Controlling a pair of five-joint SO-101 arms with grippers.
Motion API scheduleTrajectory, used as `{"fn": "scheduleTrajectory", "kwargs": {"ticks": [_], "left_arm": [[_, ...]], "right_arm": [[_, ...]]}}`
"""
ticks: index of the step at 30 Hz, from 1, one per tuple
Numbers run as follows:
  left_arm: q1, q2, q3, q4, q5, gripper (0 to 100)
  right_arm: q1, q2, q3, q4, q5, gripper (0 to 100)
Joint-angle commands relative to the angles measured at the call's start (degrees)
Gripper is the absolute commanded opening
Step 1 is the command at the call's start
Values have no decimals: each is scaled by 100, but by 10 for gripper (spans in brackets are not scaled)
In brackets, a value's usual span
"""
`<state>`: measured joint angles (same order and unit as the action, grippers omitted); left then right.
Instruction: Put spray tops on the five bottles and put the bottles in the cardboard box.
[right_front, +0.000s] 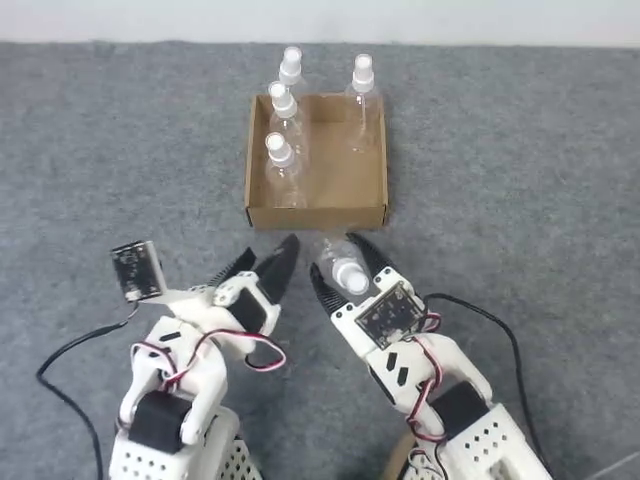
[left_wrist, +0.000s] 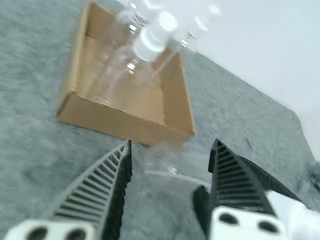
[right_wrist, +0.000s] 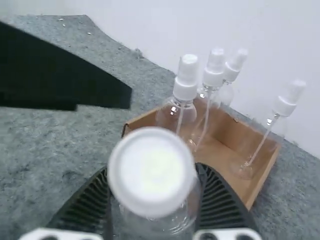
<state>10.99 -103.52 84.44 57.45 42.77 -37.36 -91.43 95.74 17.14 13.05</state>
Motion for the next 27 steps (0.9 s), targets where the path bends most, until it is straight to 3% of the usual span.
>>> {"fn": "scheduleTrajectory", "kwargs": {"ticks": [1,12,20,27], "left_arm": [[-607,-105,-409,-70,-9,233],[-1802,-105,-382,-352,-9,231],[-1829,-105,-374,-378,-35,111],[-1855,-105,22,-976,-44,98]], "right_arm": [[198,-198,-132,356,9,7],[207,-198,-378,848,9,7],[215,-198,-360,848,9,7],[215,-198,-369,848,193,7]]}}
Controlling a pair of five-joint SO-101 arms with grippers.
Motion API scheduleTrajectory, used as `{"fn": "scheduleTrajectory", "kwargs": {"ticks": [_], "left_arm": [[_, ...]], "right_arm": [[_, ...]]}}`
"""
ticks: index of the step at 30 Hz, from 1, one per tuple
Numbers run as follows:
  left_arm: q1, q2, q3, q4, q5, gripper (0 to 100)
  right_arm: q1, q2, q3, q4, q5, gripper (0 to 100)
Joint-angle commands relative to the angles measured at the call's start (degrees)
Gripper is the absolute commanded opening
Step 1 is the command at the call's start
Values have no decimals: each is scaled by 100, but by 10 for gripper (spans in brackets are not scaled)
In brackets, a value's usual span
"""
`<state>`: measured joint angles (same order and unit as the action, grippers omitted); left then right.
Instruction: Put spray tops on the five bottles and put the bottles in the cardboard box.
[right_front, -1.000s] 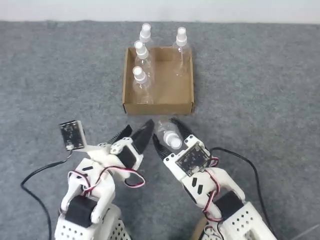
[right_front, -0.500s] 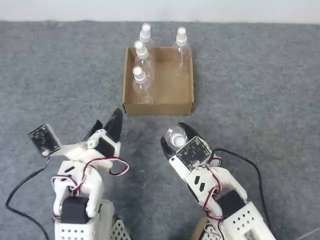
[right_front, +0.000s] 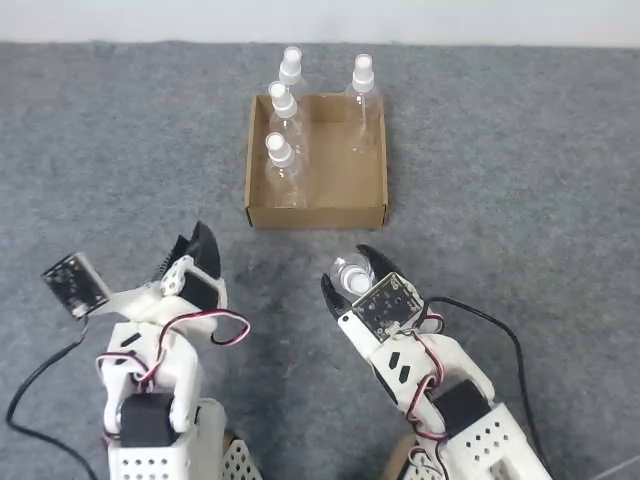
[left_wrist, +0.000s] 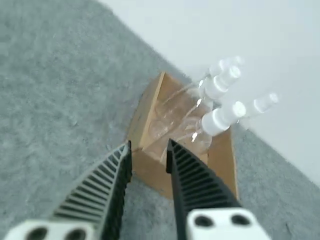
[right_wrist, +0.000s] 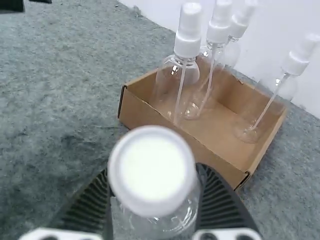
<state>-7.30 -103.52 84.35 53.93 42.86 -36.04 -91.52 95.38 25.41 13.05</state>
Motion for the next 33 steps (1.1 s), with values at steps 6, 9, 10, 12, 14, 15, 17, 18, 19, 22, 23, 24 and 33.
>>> {"fn": "scheduleTrajectory", "kwargs": {"ticks": [6,9,10,12,14,15,17,18,19,22,23,24,33], "left_arm": [[-35,-105,541,-1398,-62,97],[-35,-105,567,-1398,-229,96],[-35,-105,567,-1380,-308,88],[-35,-105,567,-1380,-413,48],[-35,-105,567,-1380,-545,6],[-35,-105,576,-1380,-615,10],[-35,-105,664,-1407,-677,12],[-35,-105,699,-1415,-712,12],[-26,-105,716,-1415,-774,12],[-26,-105,725,-1407,-993,12],[-26,-105,734,-1407,-1064,12],[-26,-105,760,-1407,-1134,12],[18,-105,848,-1407,-1495,12]], "right_arm": [[330,-189,-396,22,404,7],[523,-189,-510,31,396,7],[558,-189,-527,31,396,7],[611,-154,-571,31,404,7],[646,-136,-598,31,396,7],[655,-136,-607,31,396,6],[673,-180,-668,136,404,6],[673,-180,-765,286,413,6],[673,-189,-888,453,404,6],[673,-171,-1354,1007,431,6],[673,-145,-1503,1174,440,6],[664,-136,-1609,1297,440,6],[646,-119,-2101,1473,440,6]]}}
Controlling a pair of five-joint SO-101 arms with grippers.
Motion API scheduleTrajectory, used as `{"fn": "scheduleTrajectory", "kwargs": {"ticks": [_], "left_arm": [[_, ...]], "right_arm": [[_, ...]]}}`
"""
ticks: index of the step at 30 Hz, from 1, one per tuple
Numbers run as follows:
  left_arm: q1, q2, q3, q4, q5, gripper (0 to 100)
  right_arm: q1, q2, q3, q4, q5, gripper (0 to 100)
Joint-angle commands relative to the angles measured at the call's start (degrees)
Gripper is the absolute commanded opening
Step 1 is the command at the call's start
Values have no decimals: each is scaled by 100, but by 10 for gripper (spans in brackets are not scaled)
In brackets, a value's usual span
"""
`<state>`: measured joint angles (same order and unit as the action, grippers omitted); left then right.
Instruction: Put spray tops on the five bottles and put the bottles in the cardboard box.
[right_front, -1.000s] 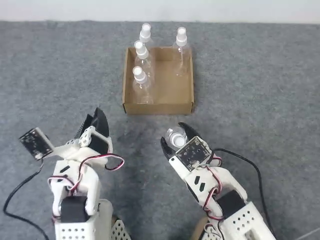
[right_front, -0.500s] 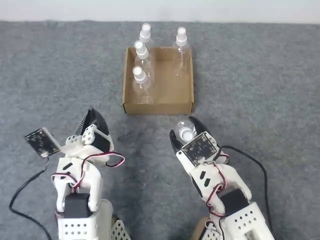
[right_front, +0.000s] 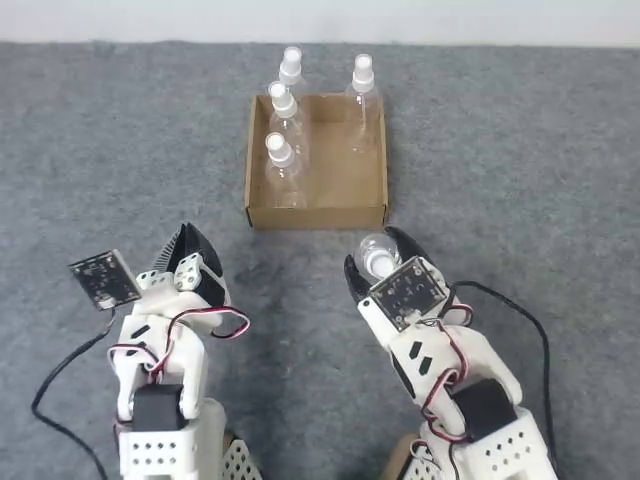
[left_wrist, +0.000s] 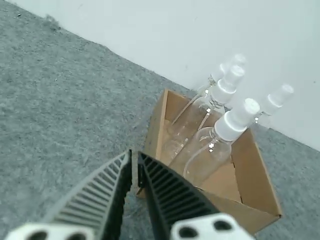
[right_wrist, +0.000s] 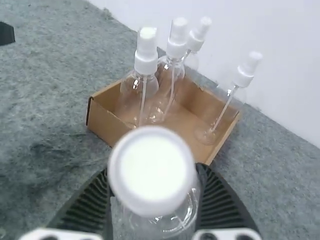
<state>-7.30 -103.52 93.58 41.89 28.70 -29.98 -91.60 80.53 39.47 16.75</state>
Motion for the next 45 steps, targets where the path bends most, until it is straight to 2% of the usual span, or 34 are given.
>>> {"fn": "scheduleTrajectory", "kwargs": {"ticks": [1,9,20,24,32,40,45], "left_arm": [[18,-105,-75,-202,-97,12],[18,-105,-66,-202,-149,13],[18,-105,-22,-211,-149,13],[-9,-105,215,-659,-149,13],[-26,-88,295,-862,-149,13],[-18,-88,295,-862,-149,13],[-18,-88,295,-862,-149,13]], "right_arm": [[40,-110,-686,66,70,6],[31,127,-1204,75,79,6],[48,2782,-2875,13,26,6],[48,3468,-3393,4,26,6],[57,4374,-4079,-31,18,6],[66,5297,-4352,-734,18,6],[66,5859,-4730,-804,18,6]]}}
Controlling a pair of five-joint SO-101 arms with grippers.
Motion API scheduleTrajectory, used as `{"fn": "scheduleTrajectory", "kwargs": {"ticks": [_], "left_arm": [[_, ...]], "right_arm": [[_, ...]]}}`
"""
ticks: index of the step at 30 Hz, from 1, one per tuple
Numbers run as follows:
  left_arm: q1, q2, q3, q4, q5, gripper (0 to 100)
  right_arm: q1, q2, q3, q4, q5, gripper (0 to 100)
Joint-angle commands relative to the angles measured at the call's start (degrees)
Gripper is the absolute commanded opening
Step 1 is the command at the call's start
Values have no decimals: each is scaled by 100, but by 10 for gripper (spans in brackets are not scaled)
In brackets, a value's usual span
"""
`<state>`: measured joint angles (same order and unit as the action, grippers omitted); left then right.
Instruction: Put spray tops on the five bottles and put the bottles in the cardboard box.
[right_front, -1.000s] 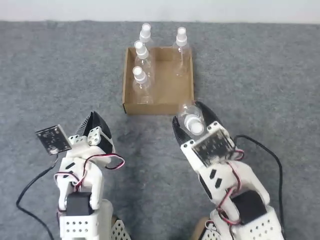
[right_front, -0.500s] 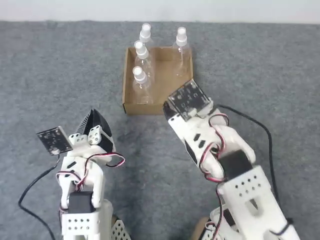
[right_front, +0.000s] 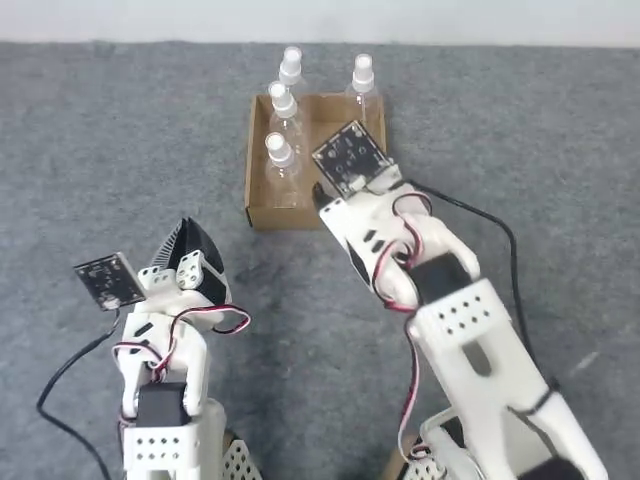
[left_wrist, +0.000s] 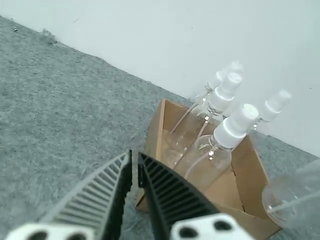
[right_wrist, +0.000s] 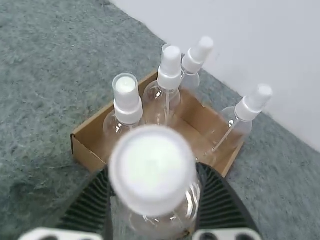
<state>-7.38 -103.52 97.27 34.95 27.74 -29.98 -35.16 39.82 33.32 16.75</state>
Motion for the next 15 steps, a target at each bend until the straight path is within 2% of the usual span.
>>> {"fn": "scheduleTrajectory", "kwargs": {"ticks": [1,11,15], "left_arm": [[-9,-88,-75,-167,-53,13],[-9,-79,-75,-158,-53,13],[-18,-88,-75,-70,-53,13]], "right_arm": [[66,321,-738,-189,18,6],[145,1209,-1521,-189,-18,6],[409,1578,-1820,-189,-668,6]]}}
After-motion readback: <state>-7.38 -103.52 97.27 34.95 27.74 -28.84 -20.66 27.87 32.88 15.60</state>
